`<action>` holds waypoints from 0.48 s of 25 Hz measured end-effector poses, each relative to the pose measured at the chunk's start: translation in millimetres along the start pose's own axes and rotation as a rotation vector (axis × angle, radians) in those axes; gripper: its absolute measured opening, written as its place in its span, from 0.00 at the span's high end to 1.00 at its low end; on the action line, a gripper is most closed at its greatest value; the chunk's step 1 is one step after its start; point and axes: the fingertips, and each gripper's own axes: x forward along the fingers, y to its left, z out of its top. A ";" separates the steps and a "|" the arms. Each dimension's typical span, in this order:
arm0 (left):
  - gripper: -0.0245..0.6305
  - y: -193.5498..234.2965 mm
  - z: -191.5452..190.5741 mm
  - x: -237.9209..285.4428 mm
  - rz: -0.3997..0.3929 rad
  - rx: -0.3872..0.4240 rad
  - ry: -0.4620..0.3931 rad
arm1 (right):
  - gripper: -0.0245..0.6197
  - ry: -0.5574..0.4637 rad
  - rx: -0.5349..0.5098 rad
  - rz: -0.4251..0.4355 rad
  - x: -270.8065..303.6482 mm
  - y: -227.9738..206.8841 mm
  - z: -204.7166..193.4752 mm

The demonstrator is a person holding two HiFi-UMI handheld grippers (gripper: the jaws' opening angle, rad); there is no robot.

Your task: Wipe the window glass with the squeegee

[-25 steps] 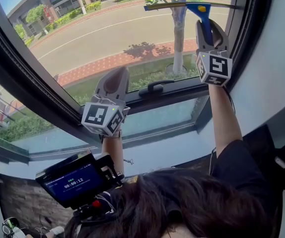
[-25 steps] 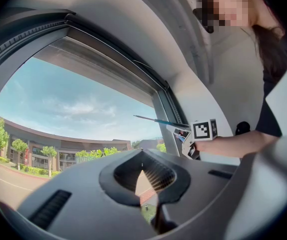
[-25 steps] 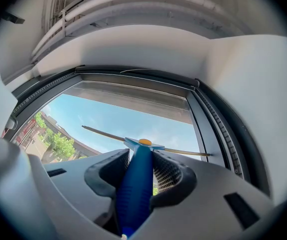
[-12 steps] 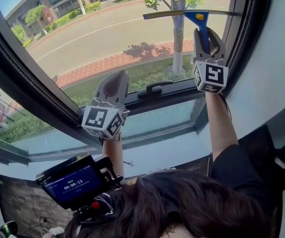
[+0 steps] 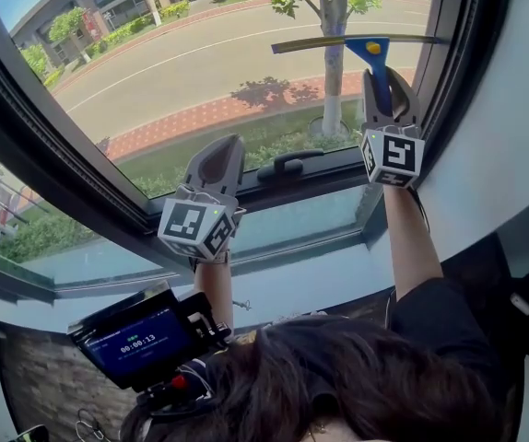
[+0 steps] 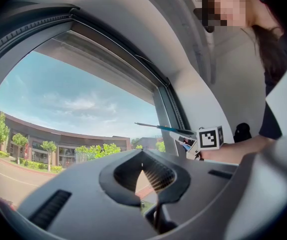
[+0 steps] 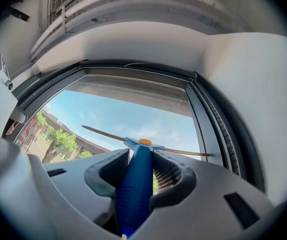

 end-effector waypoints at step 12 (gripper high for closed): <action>0.96 0.2 -7.0 -4.4 0.005 -0.017 0.015 | 0.75 0.040 0.010 0.008 -17.6 11.3 -24.4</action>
